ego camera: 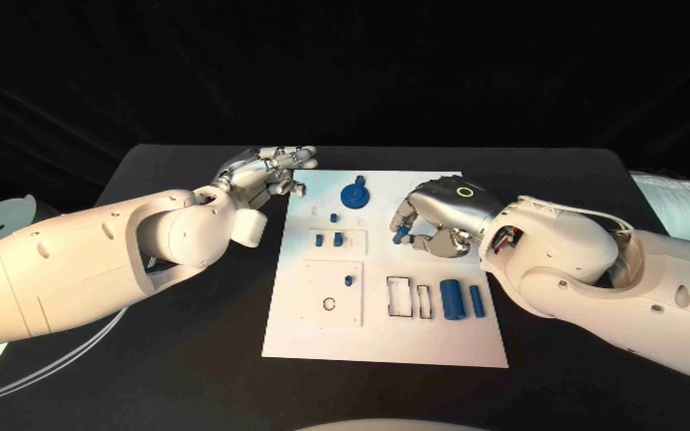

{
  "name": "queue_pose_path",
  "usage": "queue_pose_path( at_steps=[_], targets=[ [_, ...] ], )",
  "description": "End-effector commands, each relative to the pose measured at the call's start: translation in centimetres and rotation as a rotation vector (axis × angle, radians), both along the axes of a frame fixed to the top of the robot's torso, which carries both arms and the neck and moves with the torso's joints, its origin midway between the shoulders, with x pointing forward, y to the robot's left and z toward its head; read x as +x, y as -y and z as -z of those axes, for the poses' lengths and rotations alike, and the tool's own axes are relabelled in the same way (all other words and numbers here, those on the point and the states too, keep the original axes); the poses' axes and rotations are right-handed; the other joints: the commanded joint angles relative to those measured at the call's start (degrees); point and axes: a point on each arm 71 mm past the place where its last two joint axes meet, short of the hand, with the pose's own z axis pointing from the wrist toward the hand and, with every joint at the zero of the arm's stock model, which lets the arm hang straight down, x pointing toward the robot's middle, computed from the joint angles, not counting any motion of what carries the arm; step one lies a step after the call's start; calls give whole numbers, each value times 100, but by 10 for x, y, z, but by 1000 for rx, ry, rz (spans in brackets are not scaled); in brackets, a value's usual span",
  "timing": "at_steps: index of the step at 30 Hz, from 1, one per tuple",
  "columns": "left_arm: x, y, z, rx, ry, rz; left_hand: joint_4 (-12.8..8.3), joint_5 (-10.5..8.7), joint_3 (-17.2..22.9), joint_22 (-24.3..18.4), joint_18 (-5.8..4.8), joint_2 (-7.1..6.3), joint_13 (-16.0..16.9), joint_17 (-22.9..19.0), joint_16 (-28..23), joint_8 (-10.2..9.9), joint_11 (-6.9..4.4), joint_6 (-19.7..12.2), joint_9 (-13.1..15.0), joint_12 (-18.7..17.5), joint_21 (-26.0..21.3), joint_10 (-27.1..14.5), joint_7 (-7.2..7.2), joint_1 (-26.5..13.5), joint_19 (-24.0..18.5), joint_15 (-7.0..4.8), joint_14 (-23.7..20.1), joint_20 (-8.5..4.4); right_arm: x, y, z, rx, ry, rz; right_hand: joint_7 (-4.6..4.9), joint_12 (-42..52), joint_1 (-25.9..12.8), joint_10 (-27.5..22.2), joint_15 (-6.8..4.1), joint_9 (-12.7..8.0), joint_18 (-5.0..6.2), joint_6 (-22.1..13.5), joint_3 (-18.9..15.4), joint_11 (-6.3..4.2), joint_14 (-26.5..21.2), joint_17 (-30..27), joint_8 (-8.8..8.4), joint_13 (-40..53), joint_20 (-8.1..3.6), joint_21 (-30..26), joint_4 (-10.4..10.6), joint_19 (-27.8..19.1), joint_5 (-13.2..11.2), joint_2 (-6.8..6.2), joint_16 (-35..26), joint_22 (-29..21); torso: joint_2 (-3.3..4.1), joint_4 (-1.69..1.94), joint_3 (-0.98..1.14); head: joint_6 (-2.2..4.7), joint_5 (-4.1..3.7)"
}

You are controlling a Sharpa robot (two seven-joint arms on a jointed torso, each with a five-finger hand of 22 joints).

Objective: Assemble the parts on the task board

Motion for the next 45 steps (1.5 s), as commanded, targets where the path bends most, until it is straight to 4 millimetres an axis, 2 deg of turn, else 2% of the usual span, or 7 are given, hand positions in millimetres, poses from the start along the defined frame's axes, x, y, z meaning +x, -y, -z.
queue_pose_path(
  at_steps=[1, 5, 9, 16, 21, 29, 45],
  targets=[
    [-1, 3, -1, -10, 7, 22, -13, 12, -29, -5, 64, 25, 9, -5, -35, 28, -13, -41, -3, 33, -22, -47, 0, 7, 22, -8, -41, 7, -8, -10, -6, 38, 8, -36, 23, -24, 79, 221, -27, -3, -32, 34, 37, -164, 315, 7, -6, -6, -21, 31, -5, 29, 19, 89, 23, 5, 7, -3, -6, -26, 28],
    [-1, 3, -1, -11, 8, 23, -13, 12, -29, -5, 64, 25, 9, -5, -35, 28, -13, -41, -3, 33, -22, -47, 0, 7, 22, -8, -41, 7, -18, -27, -7, 62, -7, -89, 27, -33, 75, 223, -27, -1, -32, 35, 45, -161, 314, 5, -9, -6, -22, 31, -14, 28, 19, 81, 22, 4, 6, -8, -6, -35, 55],
    [-1, 4, -1, -12, 8, 24, -13, 12, -29, -5, 64, 25, 9, -5, -35, 28, -13, -41, -3, 33, -22, -47, 0, 7, 22, -8, -41, 7, -28, -47, -1, 87, -32, -146, 38, -58, 65, 219, -24, -1, -30, 26, 65, -153, 312, -2, -21, -8, -23, 24, -30, 25, 19, 68, 19, -3, 2, 7, -7, -64, 98],
    [-1, 5, -1, -12, 7, 27, -13, 12, -29, -5, 64, 25, 9, -5, -35, 28, -13, -41, -3, 33, -22, -47, 0, 7, 22, -8, -41, 7, -39, -76, 20, 101, -83, -217, 50, -87, 57, 213, -19, -2, -28, 14, 93, -144, 310, -4, -38, -10, -22, 19, -51, 22, 21, 60, 19, -9, 3, 5, -12, -89, 141],
    [-1, 6, -1, -13, 7, 28, -13, 12, -29, -5, 64, 25, 9, -5, -35, 28, -13, -41, -3, 33, -22, -47, 0, 7, 22, -8, -41, 7, -38, -83, 36, 86, -115, -224, 57, -102, 50, 211, -15, -2, -28, 8, 107, -139, 309, -6, -46, -10, -21, 17, -63, 20, 22, 54, 17, -11, 10, -6, -8, -102, 177],
    [-1, 7, -1, -14, 7, 31, -13, 12, -29, -5, 64, 25, 9, -5, -35, 28, -13, -41, -3, 33, -22, -47, 0, 7, 22, -8, -41, 7, -38, -88, 53, 56, -159, -227, 61, -110, 44, 209, -13, -1, -25, 6, 112, -135, 307, -13, -50, -10, -20, 8, -69, 15, 23, 50, 14, -23, 7, 11, -4, -133, 187],
    [0, 8, -1, -14, 7, 32, -16, 11, -37, -10, 64, 30, 11, -9, -32, 33, -11, -44, -2, 50, -29, -57, 1, 2, 21, -6, -44, 8, -39, -93, 62, 31, -182, -233, 64, -120, 35, 208, -9, -1, -25, 6, 118, -132, 307, -13, -54, -10, -19, 7, -75, 14, 23, 46, 14, -23, 6, -7, 1, -148, 214]
  ],
)
